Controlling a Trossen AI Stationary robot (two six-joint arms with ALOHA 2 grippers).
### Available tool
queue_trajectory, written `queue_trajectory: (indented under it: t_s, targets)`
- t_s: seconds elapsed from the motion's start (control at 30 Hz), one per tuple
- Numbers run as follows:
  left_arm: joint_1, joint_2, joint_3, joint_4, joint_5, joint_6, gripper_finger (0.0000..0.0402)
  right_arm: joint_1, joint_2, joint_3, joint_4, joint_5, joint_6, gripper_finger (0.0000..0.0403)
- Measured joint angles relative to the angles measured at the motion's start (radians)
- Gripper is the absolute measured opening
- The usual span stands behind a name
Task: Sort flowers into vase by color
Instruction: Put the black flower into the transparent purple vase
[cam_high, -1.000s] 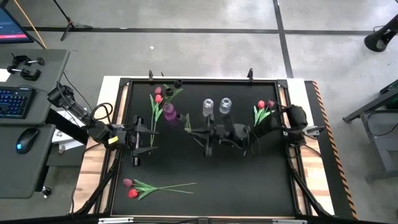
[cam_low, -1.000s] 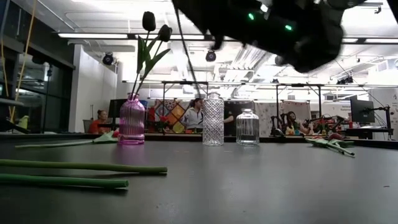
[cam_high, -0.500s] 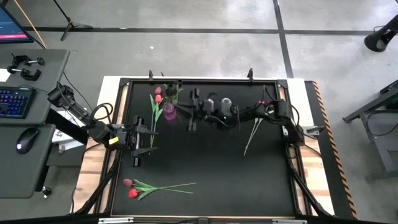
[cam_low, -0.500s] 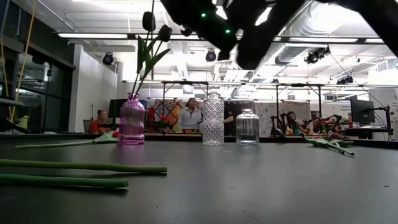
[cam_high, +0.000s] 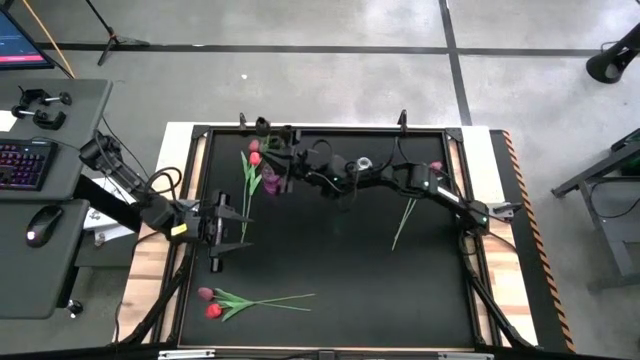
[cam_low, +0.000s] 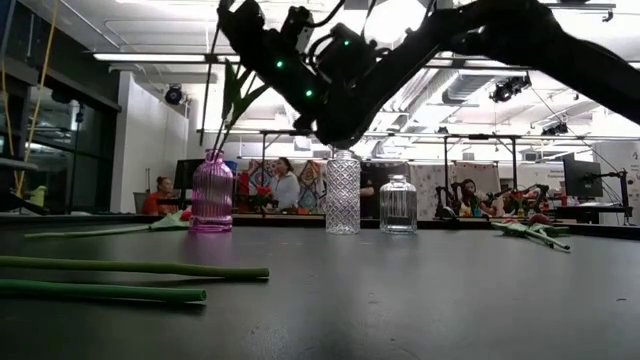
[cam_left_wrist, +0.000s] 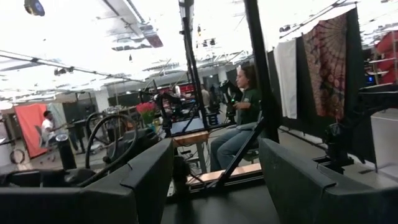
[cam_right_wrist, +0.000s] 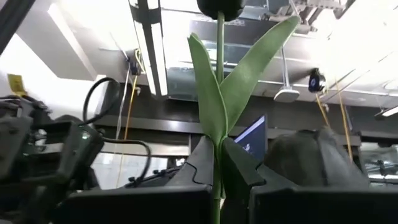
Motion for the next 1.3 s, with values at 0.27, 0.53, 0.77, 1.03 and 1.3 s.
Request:
queue_trajectory:
  t_s: [0.27, 0.53, 0.77, 1.03, 1.3]
  targets:
    - [-0.062, -0.021, 0.0, 0.003, -0.008, 0.025, 0.0225, 0.0, 0.005, 0.013, 0.005, 0.03, -0.08, 0.0]
    - [-0.069, -0.026, 0.0, 0.008, -0.008, 0.033, 0.0225, -0.017, 0.003, 0.013, -0.007, 0.128, -0.127, 0.0]
    - [-0.069, -0.026, 0.0, 0.007, -0.038, 0.042, 0.0225, -0.028, 0.003, 0.013, -0.01, 0.128, -0.108, 0.0]
    - [-0.069, -0.026, 0.0, 0.006, -0.038, 0.041, 0.0225, -0.027, 0.002, 0.013, -0.089, 0.128, -0.116, 0.0]
    - [-0.069, -0.025, 0.0, 0.005, -0.038, 0.041, 0.0225, -0.024, 0.001, 0.013, -0.146, 0.128, -0.097, 0.0004]
